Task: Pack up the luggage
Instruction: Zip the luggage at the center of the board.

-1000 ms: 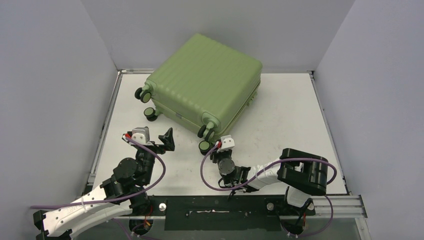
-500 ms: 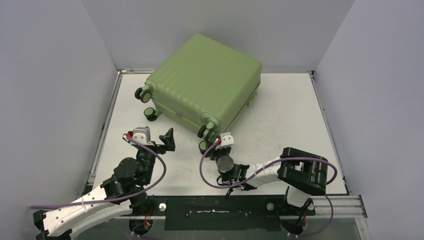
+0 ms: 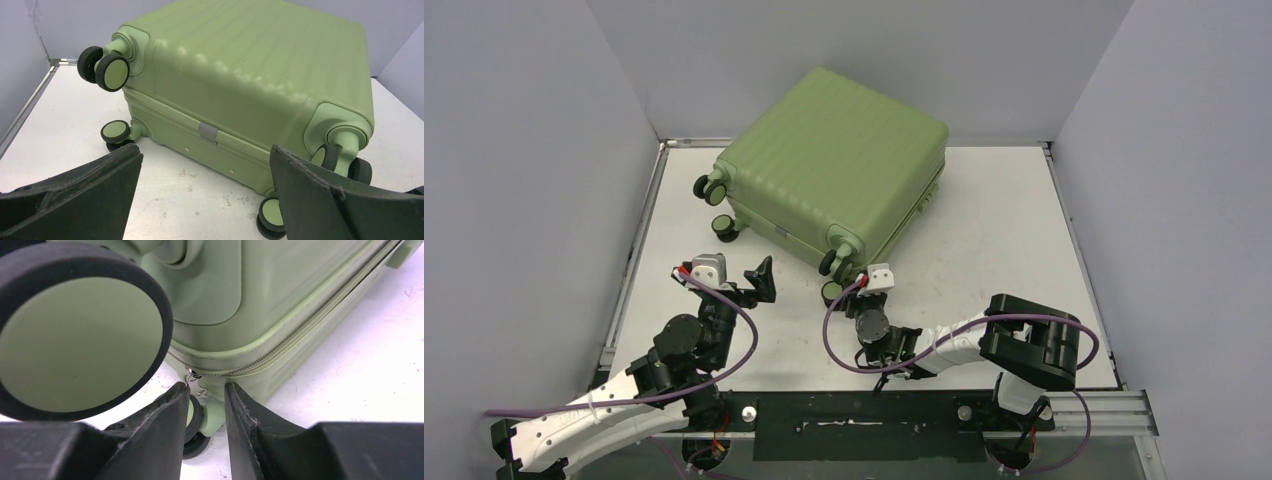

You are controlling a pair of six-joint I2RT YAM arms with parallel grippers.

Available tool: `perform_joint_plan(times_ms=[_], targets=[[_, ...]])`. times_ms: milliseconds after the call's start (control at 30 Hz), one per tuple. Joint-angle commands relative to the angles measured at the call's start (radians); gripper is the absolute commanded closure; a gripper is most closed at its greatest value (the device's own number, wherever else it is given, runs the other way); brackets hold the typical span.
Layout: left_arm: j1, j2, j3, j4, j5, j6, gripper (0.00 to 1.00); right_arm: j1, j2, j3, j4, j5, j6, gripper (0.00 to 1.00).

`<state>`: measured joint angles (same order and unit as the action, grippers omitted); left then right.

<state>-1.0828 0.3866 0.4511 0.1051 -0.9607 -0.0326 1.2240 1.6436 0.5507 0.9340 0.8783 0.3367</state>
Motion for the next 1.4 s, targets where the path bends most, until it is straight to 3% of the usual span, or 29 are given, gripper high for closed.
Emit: perform_joint_plan(times_ms=[0, 267, 533, 700, 1000, 1100, 1367], targets=[[0.006, 0.007, 0.028, 0.007, 0.014, -0.006, 0.03, -0.050, 0.017, 0.055, -0.012, -0.028, 0.049, 0.70], [0.006, 0.003, 0.029, 0.005, 0.017, -0.007, 0.03, -0.051, -0.014, 0.042, -0.035, -0.044, 0.076, 1.00], [0.006, 0.006, 0.029, 0.004, 0.023, -0.009, 0.03, -0.043, -0.050, 0.023, -0.083, -0.069, 0.069, 1.00], [0.005, 0.005, 0.030, 0.002, 0.023, -0.010, 0.03, 0.000, -0.064, 0.007, -0.101, -0.082, 0.048, 0.79], [0.006, 0.007, 0.031, 0.001, 0.027, -0.013, 0.03, 0.029, -0.074, -0.020, -0.113, -0.068, 0.082, 0.67], [0.006, 0.005, 0.031, -0.001, 0.027, -0.013, 0.03, 0.028, -0.063, -0.003, -0.111, -0.062, 0.086, 0.58], [0.006, 0.001, 0.031, -0.002, 0.026, -0.015, 0.03, 0.000, -0.025, 0.079, -0.162, -0.040, 0.154, 0.56]])
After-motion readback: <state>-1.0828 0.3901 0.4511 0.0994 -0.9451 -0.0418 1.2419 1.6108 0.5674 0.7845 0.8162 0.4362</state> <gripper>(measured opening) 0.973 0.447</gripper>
